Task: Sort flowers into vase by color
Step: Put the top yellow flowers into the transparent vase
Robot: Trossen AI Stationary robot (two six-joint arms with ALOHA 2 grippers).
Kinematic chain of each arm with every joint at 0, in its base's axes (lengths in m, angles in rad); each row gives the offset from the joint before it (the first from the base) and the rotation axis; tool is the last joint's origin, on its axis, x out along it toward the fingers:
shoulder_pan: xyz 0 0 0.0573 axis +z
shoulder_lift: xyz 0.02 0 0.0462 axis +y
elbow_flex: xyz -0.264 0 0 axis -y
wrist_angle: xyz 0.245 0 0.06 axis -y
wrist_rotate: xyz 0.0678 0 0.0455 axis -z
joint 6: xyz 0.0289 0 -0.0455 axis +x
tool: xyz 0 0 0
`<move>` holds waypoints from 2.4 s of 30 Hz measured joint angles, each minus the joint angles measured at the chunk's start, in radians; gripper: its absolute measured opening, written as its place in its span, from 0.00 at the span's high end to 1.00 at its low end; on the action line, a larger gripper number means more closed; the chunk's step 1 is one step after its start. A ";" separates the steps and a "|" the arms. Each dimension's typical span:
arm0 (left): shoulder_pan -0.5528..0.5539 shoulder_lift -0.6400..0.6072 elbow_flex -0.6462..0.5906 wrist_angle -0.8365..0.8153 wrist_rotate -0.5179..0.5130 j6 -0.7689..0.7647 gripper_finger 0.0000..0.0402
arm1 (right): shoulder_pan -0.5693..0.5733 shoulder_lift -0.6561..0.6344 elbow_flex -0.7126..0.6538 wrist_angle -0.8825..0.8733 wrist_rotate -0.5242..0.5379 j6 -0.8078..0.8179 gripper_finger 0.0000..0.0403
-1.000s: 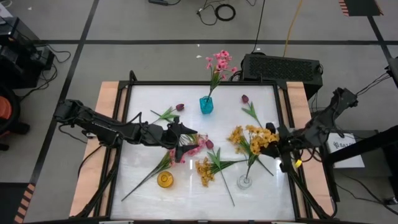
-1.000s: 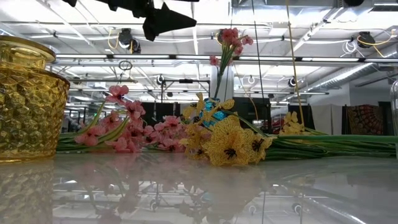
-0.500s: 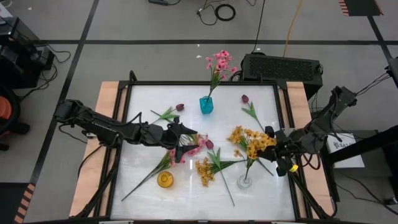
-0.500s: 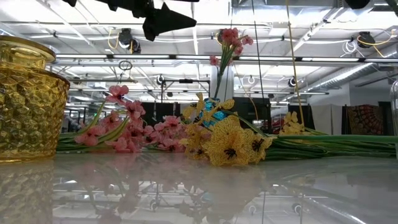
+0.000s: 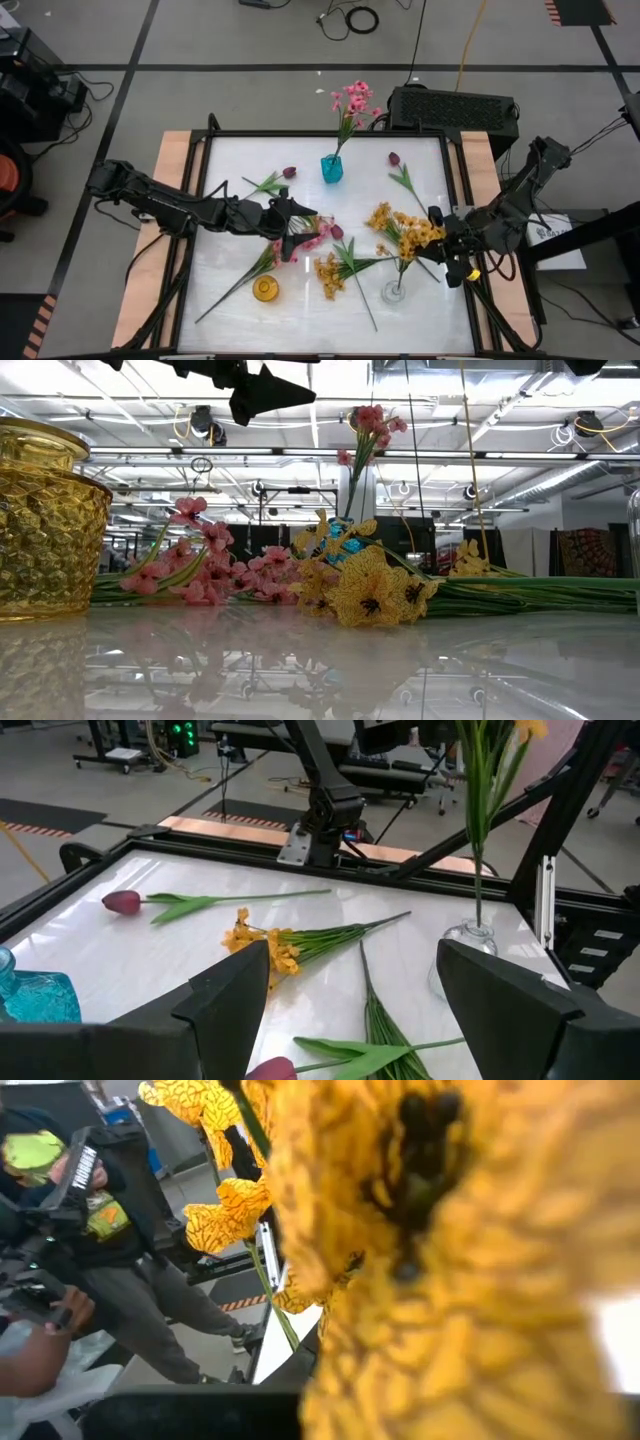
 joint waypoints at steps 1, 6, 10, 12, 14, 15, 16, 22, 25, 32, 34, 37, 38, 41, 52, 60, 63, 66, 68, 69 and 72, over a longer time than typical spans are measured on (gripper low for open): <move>0.000 0.000 0.000 0.000 0.000 0.000 0.27 | 0.003 0.000 0.000 0.001 -0.002 -0.010 0.98; -0.006 0.000 0.000 0.000 0.000 0.000 0.27 | 0.030 0.001 0.000 0.003 -0.004 -0.083 0.98; -0.012 0.000 0.000 0.000 0.000 0.000 0.27 | 0.056 0.005 0.000 0.004 -0.004 -0.149 0.98; -0.012 0.000 0.000 0.000 0.000 0.001 0.27 | 0.065 0.011 0.000 0.004 -0.005 -0.182 0.98; -0.012 0.000 0.000 0.000 0.000 0.001 0.27 | 0.073 0.020 0.000 0.003 -0.005 -0.223 0.98; -0.012 0.000 0.000 0.000 0.000 0.001 0.27 | 0.077 0.027 0.000 0.004 -0.005 -0.246 0.98; -0.012 0.000 0.000 0.000 0.000 0.001 0.27 | 0.080 0.035 0.000 0.004 -0.006 -0.269 0.98; -0.012 0.000 0.000 0.000 0.000 0.002 0.27 | 0.087 0.083 0.000 0.002 -0.011 -0.362 0.98; -0.012 0.000 0.000 -0.001 0.000 0.002 0.27 | 0.086 0.103 0.000 0.002 -0.011 -0.365 0.98; -0.011 0.000 0.000 -0.001 0.000 0.002 0.27 | 0.090 0.121 0.000 0.012 -0.097 -0.364 0.98; -0.011 0.000 0.000 -0.001 0.000 0.002 0.27 | 0.090 0.121 0.000 0.013 -0.130 -0.366 0.98; -0.011 0.000 0.000 -0.001 0.000 0.003 0.27 | 0.090 0.122 0.000 0.018 -0.141 -0.391 0.98; -0.011 0.000 0.000 -0.001 0.000 0.003 0.27 | 0.090 0.124 0.000 0.018 -0.142 -0.403 0.98; -0.011 0.000 0.000 -0.002 0.000 0.003 0.27 | 0.090 0.136 0.000 0.018 -0.142 -0.434 0.98; -0.011 0.000 0.000 -0.010 0.000 0.003 0.27 | 0.090 0.214 0.000 0.000 -0.169 -0.490 0.91; -0.011 0.000 0.000 -0.010 0.000 0.003 0.27 | 0.090 0.200 0.000 -0.046 -0.206 -0.486 0.81; -0.011 0.000 0.000 -0.010 0.000 0.003 0.27 | 0.090 0.181 0.000 -0.055 -0.221 -0.468 0.74; -0.011 0.000 0.000 -0.010 0.000 0.003 0.27 | 0.090 0.161 0.000 -0.088 -0.223 -0.442 0.66; -0.011 0.000 0.000 -0.010 0.000 0.003 0.27 | 0.090 0.147 0.000 -0.120 -0.224 -0.424 0.61; -0.011 0.000 0.000 -0.010 0.000 0.003 0.27 | 0.090 0.140 0.000 -0.134 -0.224 -0.414 0.59; -0.011 0.000 0.000 -0.010 0.000 0.003 0.27 | 0.090 0.113 0.000 -0.177 -0.227 -0.384 0.52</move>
